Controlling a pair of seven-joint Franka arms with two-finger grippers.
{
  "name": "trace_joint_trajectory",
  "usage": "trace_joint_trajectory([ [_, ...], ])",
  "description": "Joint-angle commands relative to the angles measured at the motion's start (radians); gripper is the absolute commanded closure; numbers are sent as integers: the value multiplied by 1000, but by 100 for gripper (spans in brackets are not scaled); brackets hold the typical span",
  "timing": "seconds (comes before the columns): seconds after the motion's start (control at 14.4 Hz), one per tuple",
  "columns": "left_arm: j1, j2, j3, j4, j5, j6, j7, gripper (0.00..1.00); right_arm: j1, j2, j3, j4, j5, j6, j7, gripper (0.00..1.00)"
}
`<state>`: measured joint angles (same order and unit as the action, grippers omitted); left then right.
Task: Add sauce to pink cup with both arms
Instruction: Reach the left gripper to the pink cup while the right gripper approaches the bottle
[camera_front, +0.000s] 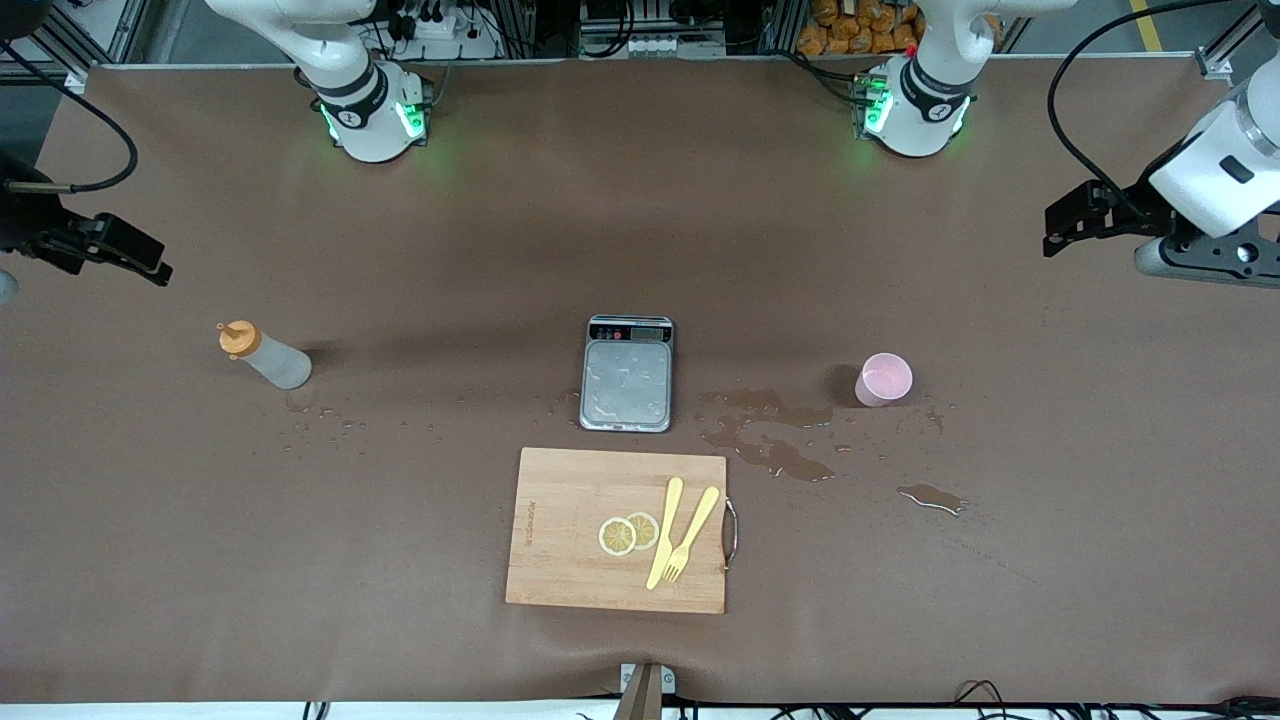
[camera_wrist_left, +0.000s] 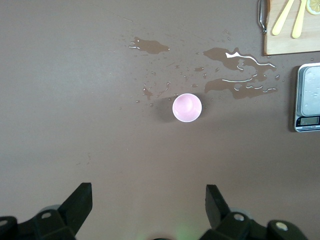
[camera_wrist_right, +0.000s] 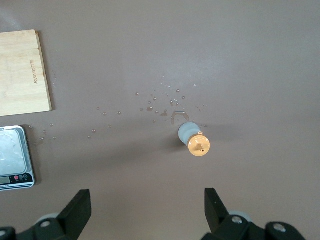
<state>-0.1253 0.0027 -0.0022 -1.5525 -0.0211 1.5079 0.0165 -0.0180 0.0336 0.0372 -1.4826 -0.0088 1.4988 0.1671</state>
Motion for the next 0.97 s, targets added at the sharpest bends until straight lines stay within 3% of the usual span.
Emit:
trace_joint_trajectory([
  [0.0, 16, 2, -15, 20, 3, -23, 13, 0, 9, -6, -5, -5, -20, 0, -6, 0],
  [0.62, 0, 23, -25, 48, 15, -18, -7, 0, 6, -4, -6, -4, -20, -12, 0, 0],
  [0.9, 6, 109, -25, 31, 27, 53, -13, 0, -57, 20, -11, -4, -25, -15, -3, 0],
])
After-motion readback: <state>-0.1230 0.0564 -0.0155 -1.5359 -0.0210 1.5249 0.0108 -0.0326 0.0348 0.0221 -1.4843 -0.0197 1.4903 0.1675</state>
